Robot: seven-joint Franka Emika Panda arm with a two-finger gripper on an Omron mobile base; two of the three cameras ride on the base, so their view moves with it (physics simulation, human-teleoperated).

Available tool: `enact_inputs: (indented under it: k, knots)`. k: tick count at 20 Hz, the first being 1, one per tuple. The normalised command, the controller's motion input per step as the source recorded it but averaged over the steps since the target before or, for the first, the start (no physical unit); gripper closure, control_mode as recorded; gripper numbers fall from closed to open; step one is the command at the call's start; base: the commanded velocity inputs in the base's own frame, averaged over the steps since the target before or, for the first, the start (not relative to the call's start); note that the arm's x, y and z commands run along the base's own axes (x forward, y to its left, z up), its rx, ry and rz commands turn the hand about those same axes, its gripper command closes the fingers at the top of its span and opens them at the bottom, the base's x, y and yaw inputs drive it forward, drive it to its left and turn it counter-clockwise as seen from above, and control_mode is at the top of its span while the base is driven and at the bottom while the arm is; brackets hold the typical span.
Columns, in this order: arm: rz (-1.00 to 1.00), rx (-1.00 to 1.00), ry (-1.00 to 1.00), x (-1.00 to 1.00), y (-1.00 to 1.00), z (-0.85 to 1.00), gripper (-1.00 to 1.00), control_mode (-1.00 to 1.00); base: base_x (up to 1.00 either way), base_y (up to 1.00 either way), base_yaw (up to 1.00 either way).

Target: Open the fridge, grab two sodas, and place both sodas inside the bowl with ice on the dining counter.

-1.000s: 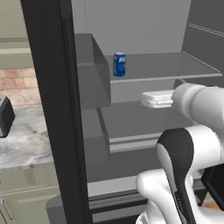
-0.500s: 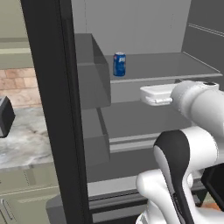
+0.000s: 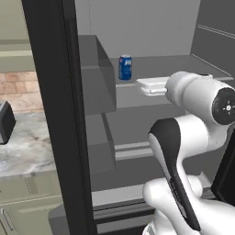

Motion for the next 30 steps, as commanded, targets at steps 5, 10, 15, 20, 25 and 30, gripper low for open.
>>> enact_inputs:
  k: [5,10,15,20,25,30]
  knots:
    - [0.0,0.0,0.07,0.58,0.13,0.0,-1.0,-1.0,0.0,0.0,0.0]
    - [0.0,0.0,0.07,0.51,0.15,0.0,-1.0,-1.0,0.0,0.0,0.0]
    - [0.0,0.0,0.1,0.52,0.01,0.0,-1.0,-1.0,0.0,0.0,0.0]
    - [0.0,0.0,0.1,0.57,0.0,0.0,-1.0,-1.0,0.0,0.0,0.0]
    - [0.0,0.0,0.11,0.52,0.05,0.0,-1.0,-1.0,0.0,0.0,0.0]
    - [0.0,0.0,0.1,0.48,0.07,0.0,-1.0,-1.0,0.0,0.0,0.0]
